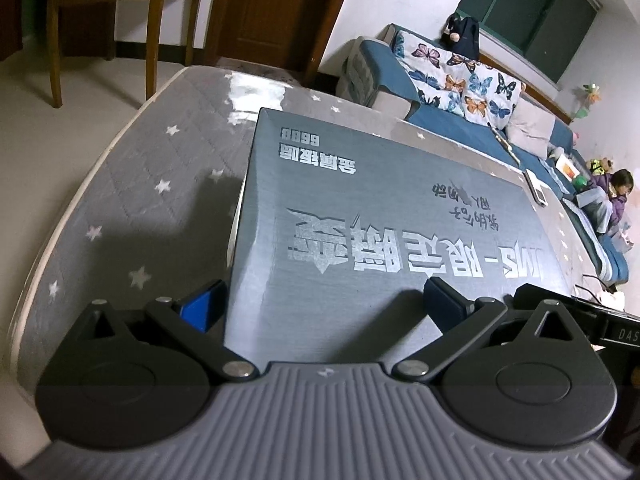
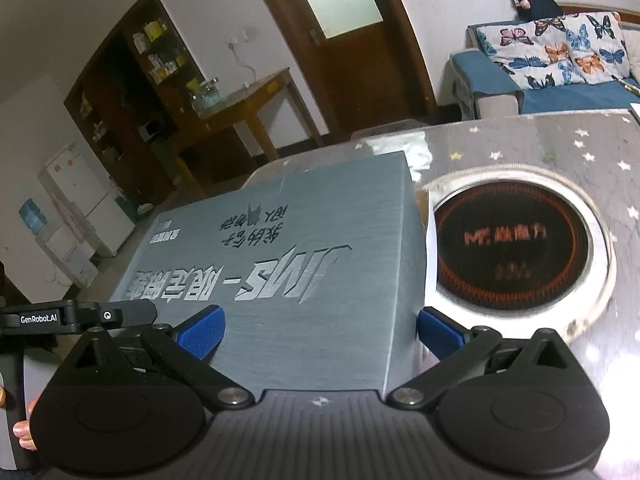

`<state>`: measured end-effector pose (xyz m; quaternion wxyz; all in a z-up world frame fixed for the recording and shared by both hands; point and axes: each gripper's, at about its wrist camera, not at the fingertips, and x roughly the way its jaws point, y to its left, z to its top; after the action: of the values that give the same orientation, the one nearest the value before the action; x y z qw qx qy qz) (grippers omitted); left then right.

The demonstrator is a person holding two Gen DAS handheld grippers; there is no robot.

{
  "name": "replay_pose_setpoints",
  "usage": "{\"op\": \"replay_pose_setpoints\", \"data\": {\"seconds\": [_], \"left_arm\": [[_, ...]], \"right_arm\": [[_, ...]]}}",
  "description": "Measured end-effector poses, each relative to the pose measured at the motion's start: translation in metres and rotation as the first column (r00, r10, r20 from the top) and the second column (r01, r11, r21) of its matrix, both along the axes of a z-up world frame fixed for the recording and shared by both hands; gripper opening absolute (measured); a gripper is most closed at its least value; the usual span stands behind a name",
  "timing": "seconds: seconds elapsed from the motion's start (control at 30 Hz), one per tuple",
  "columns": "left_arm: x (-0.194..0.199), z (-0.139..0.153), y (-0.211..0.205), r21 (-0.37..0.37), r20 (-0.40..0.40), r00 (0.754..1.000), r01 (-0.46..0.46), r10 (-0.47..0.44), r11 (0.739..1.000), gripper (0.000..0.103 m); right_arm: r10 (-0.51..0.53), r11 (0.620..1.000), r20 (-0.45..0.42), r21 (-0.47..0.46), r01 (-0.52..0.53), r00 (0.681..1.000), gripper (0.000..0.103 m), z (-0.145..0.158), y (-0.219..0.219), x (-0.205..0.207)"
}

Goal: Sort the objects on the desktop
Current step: 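Lower the grey lid with both grippers onto the white box opening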

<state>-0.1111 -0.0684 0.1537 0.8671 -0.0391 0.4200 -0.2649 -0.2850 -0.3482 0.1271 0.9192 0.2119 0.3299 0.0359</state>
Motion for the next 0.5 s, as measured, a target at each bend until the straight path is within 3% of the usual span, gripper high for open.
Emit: {"op": "replay_pose_setpoints", "data": {"seconds": [0.5], "left_arm": [[0.08, -0.016, -0.044, 0.036, -0.041, 0.999, 0.007, -0.006, 0.999, 0.103]], "right_arm": [[0.011, 0.999, -0.057, 0.039, -0.008, 0.998, 0.103, -0.019, -0.041, 0.08]]}}
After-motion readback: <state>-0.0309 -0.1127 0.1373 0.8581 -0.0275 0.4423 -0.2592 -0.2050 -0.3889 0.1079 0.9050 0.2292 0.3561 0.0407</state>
